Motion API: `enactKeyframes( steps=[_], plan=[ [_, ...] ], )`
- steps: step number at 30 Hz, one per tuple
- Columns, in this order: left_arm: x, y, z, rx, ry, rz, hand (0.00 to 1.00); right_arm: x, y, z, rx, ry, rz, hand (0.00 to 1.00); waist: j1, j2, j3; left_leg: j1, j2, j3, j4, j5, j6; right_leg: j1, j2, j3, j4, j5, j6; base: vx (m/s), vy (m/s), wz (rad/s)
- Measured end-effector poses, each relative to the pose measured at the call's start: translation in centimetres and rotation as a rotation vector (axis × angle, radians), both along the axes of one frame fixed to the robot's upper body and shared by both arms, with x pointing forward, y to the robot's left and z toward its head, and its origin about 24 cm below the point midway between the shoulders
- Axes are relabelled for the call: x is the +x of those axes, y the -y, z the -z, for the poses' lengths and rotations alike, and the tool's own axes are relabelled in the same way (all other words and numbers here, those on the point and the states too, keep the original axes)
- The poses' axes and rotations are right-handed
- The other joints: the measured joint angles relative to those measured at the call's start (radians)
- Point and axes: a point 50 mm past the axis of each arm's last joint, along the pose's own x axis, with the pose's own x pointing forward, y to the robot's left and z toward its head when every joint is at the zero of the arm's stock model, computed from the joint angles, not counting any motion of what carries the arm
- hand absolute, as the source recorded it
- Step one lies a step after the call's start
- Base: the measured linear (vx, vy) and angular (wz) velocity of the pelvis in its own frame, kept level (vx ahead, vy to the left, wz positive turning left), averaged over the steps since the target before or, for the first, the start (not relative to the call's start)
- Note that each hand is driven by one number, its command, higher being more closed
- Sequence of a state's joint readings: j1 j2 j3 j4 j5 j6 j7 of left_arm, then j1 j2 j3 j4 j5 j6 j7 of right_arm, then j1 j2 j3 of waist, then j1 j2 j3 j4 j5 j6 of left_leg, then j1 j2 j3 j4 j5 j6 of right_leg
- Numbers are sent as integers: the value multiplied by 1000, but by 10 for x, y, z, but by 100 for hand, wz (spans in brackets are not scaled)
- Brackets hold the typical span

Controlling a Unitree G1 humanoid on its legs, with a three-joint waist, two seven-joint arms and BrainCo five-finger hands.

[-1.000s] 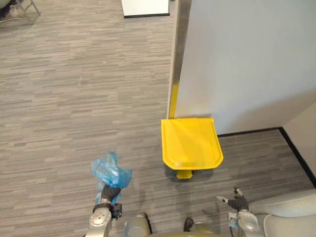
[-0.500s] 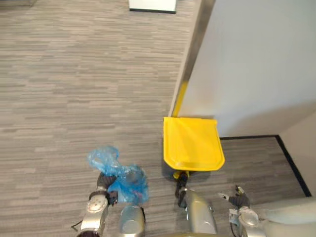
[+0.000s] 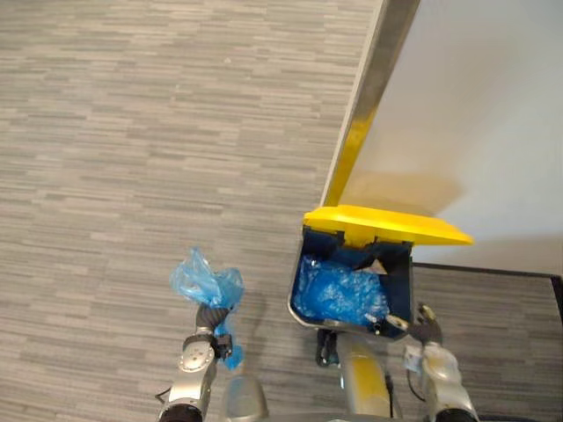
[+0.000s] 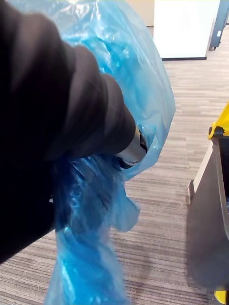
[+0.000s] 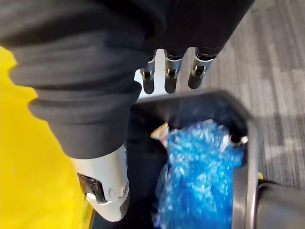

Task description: Gather rubbish on tea table into small bin, then transfer packed bag to large trash can.

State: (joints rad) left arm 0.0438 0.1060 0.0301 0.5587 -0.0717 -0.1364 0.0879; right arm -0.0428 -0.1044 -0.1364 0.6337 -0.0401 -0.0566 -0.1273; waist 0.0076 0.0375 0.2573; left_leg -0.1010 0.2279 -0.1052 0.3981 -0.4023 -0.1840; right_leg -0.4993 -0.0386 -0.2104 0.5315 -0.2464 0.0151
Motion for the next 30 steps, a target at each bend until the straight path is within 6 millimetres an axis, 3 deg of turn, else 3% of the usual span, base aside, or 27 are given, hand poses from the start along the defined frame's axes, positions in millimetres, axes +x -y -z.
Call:
enactKeyframes(
  steps=[3,4,6,10,12,14,19,24,26,30],
  plan=[
    [6,-5,-6,26,24,13,100,30,-20,-22,-12,103,-101,0,7,-8,-8,-54,-1,-11,5,3,-5,-34,2,-2,-23,25,4,-35,-17,7],
    [11,-7,-10,47,40,32,100,54,-28,-42,-30,180,-146,0,8,-10,-9,-87,-3,-25,3,16,-8,-55,3,-8,-41,42,-2,-25,-29,12],
    [17,-6,-16,63,62,60,100,83,-32,-71,-78,274,-203,0,10,-10,-9,-115,-3,-28,-2,31,-14,-78,4,-11,-49,62,-13,1,-14,4],
    [37,6,-34,48,157,104,100,125,-17,-119,-224,365,-252,0,12,-9,-8,-133,7,-28,-9,37,-22,-93,18,-10,-68,85,-31,29,-13,-7],
    [54,15,-53,30,248,139,100,144,-1,-160,-317,457,-235,0,10,-8,-7,-142,16,-23,-8,38,-24,-93,33,-2,-101,110,-32,14,5,-19],
    [67,24,-70,24,322,180,100,152,10,-185,-402,501,-244,0,6,-8,-2,-151,17,-19,-3,38,-24,-93,41,5,-125,130,-29,-32,18,-14],
    [84,57,-109,-13,491,321,100,156,20,-208,-492,538,-259,0,-2,-3,37,-177,16,-21,17,38,-24,-91,54,13,-175,159,-18,-48,18,-6],
    [95,108,-142,-68,606,522,100,159,24,-226,-549,570,-272,0,-32,1,79,-180,13,-17,26,38,-24,-92,51,13,-173,167,-24,-7,3,0],
    [99,138,-166,-96,687,642,100,162,20,-234,-574,587,-293,0,-54,1,99,-179,7,-14,26,38,-24,-93,45,16,-167,167,-25,0,0,0],
    [101,173,-197,-130,783,768,100,164,13,-247,-589,632,-316,0,-67,2,129,-165,-6,15,27,39,-22,-100,36,42,-148,168,-23,8,41,-11]
  ],
)
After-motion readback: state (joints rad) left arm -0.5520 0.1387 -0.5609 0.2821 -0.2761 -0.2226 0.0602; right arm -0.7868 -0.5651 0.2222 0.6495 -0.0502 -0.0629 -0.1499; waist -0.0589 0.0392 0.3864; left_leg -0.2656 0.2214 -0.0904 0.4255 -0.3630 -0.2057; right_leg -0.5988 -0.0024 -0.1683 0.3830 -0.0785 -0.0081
